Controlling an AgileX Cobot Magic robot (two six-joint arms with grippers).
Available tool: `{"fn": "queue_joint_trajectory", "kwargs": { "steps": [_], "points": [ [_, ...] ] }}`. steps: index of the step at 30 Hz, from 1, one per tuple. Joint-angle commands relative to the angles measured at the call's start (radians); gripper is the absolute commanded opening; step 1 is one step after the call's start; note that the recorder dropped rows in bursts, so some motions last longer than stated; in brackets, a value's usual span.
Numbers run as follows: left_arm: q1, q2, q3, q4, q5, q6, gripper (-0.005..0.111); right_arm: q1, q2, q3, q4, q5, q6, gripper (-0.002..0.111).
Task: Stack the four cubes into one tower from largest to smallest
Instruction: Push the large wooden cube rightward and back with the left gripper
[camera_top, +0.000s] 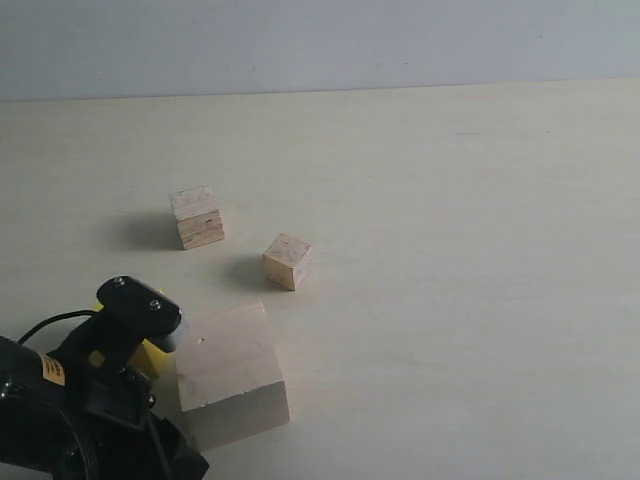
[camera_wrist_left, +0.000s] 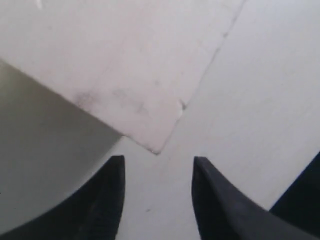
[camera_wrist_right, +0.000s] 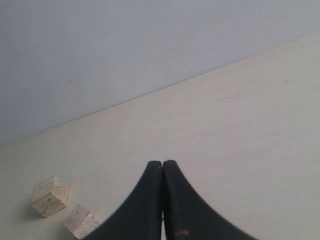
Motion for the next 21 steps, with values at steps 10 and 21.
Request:
{"fn": "queue_joint_trajectory", "kwargs": {
  "steps": [10,21],
  "points": [
    [-0.009,0.017,-0.01,-0.04,-0.142,0.0,0.043,0.004,0.002,-0.006,-0.002,-0.006,0.001,0.0],
    [-0.009,0.059,-0.095,-0.04,-0.143,0.004,0.043,0.004,0.002,-0.006,-0.002,-0.006,0.001,0.0]
  ]
}}
